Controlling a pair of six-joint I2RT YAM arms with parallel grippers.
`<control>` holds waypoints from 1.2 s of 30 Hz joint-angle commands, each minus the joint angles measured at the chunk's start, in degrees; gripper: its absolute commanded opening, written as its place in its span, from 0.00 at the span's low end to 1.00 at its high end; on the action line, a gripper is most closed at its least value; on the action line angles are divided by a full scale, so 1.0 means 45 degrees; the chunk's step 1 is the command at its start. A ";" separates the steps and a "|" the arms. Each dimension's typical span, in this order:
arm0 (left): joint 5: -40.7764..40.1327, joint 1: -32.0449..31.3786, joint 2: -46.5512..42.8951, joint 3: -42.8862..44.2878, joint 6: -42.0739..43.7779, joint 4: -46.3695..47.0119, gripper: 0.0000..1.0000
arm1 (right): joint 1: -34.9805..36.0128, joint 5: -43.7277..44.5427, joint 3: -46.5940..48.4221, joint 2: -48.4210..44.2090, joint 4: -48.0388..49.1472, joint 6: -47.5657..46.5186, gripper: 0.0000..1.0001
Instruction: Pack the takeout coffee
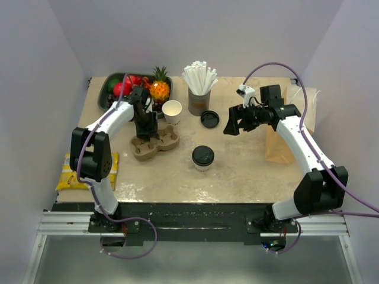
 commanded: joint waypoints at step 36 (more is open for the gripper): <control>0.3013 -0.0565 -0.1035 0.1411 1.6073 -0.0993 0.68 | -0.0269 -0.0143 -0.0275 -0.0920 0.0261 0.0069 0.91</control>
